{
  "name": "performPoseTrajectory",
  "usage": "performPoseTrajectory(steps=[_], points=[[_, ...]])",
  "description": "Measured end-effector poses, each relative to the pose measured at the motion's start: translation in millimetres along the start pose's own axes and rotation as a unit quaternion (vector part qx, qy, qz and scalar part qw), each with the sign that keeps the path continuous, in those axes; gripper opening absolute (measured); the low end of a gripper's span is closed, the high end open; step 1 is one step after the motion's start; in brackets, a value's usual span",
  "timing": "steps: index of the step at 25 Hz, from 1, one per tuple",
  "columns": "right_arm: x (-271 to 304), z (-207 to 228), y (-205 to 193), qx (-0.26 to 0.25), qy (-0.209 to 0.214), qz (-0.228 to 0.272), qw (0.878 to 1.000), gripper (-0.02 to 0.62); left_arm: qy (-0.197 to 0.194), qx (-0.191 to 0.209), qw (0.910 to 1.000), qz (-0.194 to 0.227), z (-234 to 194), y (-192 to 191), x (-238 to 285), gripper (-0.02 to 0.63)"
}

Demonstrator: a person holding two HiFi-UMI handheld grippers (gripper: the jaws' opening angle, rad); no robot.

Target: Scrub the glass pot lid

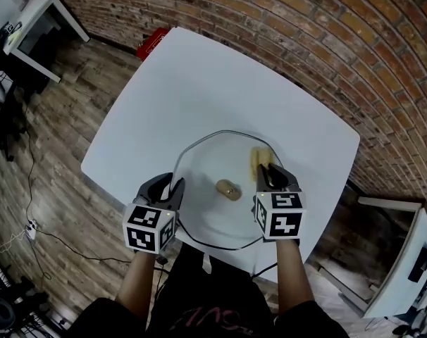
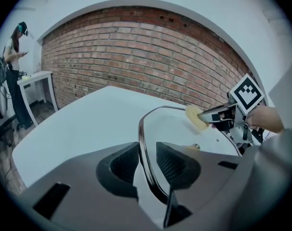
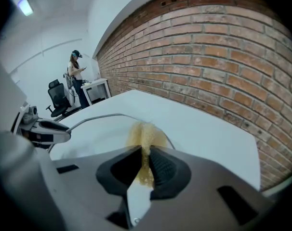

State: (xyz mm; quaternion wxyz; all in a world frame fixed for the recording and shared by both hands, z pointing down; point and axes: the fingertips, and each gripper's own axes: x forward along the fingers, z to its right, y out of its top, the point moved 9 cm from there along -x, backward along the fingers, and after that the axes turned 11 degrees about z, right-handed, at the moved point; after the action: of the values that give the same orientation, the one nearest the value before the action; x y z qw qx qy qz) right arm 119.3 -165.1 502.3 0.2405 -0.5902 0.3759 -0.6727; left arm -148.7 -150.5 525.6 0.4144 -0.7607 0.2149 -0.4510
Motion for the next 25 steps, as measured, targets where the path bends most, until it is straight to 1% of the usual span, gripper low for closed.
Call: performPoseTrajectory(steps=[3,5,9,12,15,21,25], points=[[-4.5,-3.2,1.7,-0.004,0.004,0.004,1.0,0.054,0.002,0.0,1.0,0.0,0.1,0.3,0.3,0.114],[-9.6,-13.4,5.8,-0.005,0.021,0.013,1.0,0.054,0.001,0.0,1.0,-0.002,1.2,0.0,0.5,0.114],[-19.3,-53.9,17.1,-0.014,0.079,0.032,0.996,0.054,0.002,-0.002,1.0,-0.001,0.8,-1.2,-1.4,0.114],[-21.2,-88.1,15.3,-0.023,0.127,0.028,0.991,0.054,0.002,-0.005,1.0,0.0,1.4,-2.3,-2.5,0.114],[-19.5,-112.4,7.2,-0.027,0.157,0.016,0.987,0.054,0.0,-0.007,1.0,0.001,2.1,-3.0,-3.1,0.114],[-8.9,-131.4,-3.9,-0.037,0.182,-0.005,0.983,0.054,0.0,-0.008,1.0,0.003,0.5,-4.1,-4.1,0.114],[-4.1,-131.3,-9.2,-0.049,0.175,-0.019,0.983,0.054,-0.002,-0.007,1.0,0.002,0.4,-3.8,-4.8,0.114]])
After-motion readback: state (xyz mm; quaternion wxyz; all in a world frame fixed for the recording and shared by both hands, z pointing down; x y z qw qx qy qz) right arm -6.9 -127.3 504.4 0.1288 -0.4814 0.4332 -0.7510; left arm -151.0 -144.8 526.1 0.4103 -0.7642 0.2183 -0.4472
